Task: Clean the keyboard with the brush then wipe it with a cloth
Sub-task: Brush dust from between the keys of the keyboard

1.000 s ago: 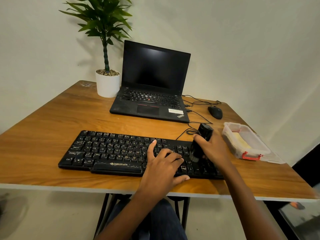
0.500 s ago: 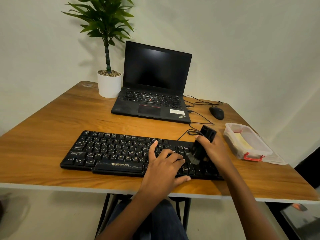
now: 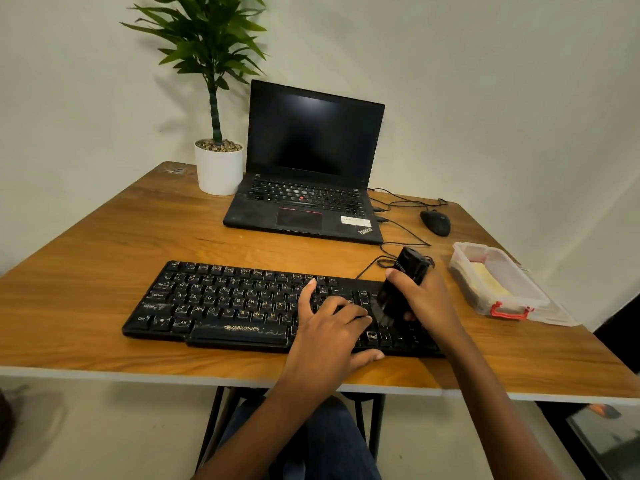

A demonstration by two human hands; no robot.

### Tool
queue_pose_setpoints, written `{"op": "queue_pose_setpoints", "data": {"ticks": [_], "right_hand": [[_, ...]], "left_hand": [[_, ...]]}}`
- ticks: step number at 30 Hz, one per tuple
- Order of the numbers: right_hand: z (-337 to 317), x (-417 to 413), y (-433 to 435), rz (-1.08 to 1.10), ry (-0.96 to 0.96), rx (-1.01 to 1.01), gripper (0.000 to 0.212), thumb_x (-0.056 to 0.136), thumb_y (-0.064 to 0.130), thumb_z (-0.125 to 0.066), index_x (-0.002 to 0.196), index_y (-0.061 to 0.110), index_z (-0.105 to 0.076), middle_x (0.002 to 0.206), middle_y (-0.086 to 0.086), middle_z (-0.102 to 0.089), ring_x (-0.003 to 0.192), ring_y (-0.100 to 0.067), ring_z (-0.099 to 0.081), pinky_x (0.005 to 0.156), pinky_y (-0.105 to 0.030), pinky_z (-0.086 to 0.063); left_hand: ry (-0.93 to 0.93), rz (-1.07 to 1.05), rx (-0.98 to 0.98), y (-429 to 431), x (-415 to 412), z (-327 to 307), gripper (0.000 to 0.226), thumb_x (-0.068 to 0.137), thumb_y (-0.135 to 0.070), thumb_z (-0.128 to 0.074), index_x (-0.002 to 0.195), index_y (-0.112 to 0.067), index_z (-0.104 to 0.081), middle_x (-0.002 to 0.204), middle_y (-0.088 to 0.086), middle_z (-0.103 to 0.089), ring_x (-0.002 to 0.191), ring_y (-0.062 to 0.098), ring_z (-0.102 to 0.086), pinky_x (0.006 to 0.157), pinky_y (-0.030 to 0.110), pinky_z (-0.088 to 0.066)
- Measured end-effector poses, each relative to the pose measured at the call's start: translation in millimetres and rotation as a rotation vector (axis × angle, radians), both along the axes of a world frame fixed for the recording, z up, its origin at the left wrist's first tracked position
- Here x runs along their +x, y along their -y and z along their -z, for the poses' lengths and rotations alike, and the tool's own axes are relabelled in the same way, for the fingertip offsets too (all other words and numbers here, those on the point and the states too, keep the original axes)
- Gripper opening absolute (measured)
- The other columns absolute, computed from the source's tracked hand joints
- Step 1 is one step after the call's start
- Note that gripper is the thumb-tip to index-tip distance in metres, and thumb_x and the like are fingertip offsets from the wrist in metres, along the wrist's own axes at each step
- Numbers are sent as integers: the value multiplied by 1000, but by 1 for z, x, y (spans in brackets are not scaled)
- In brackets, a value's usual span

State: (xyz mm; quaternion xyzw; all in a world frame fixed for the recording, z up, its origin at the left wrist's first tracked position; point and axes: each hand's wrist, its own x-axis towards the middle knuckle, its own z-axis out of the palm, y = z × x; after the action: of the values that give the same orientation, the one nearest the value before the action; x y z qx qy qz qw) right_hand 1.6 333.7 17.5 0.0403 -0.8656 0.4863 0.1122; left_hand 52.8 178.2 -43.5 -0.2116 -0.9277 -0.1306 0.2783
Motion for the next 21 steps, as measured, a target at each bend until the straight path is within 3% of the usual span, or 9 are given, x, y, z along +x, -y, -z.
{"op": "queue_pose_setpoints", "data": {"ticks": [6, 11, 16, 21], "right_hand": [[-8, -18, 11, 39, -56, 52, 11, 87, 30, -59, 81, 25, -51, 79, 1, -61, 75, -16, -61, 63, -36, -51], [-1, -21, 15, -13, -79, 53, 18, 88, 31, -58, 93, 14, -53, 81, 0, -61, 73, -10, -59, 55, -19, -43], [-6, -13, 1, -16, 33, 23, 13, 88, 28, -58, 88, 16, -53, 80, -3, -62, 67, -16, -61, 43, -22, -45], [-4, -22, 14, 43, -101, 80, 13, 88, 29, -58, 90, 19, -51, 80, 1, -60, 75, -13, -60, 62, -33, -51]], "left_hand": [[5, 2, 2, 0, 0, 0, 54, 77, -66, -34, 95, -33, -72, 98, -19, -66, 98, 8, -61, 106, 55, -14], [6, 0, 0, 0, 1, 0, 55, 77, -67, -33, 96, -33, -72, 98, -19, -67, 97, 8, -61, 107, 55, -14], [2, 0, 7, 0, 1, 0, 54, 77, -66, -33, 96, -34, -72, 97, -19, -66, 97, 8, -61, 106, 56, -14], [4, 1, 1, 0, 1, 0, 54, 77, -66, -33, 96, -34, -72, 98, -19, -66, 97, 8, -61, 106, 55, -15]]}}
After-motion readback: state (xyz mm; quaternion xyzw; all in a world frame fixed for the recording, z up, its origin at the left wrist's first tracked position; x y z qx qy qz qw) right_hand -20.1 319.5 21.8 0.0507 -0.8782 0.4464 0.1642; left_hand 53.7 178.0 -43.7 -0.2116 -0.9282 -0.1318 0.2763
